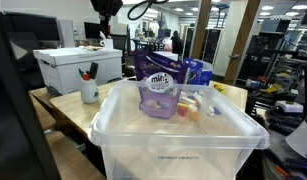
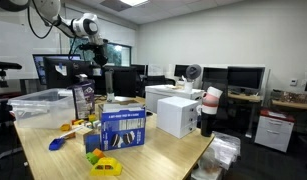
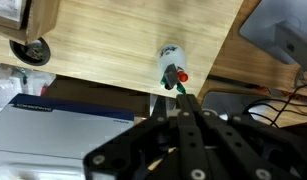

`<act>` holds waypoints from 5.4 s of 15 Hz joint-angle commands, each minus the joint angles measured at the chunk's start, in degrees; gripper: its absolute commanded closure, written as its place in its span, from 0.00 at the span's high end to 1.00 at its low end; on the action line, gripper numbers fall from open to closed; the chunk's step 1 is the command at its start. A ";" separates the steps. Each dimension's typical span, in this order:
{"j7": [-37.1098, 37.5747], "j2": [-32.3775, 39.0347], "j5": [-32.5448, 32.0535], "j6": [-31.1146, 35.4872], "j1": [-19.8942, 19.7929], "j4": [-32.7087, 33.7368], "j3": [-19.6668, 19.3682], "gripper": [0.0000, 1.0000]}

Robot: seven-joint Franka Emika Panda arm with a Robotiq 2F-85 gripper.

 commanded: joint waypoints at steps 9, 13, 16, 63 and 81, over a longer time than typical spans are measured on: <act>-9.20 -5.23 10.85 -5.63 -3.75 -8.93 1.80 0.41; -9.16 -5.01 10.83 -5.50 -3.57 -8.87 1.82 0.51; -9.16 -4.98 10.83 -5.50 -3.56 -8.86 1.81 0.51; -9.74 -5.86 0.45 -1.78 -4.60 -23.63 -0.34 0.53; 1.43 -5.62 -1.42 -1.58 -3.60 -22.98 -2.16 0.05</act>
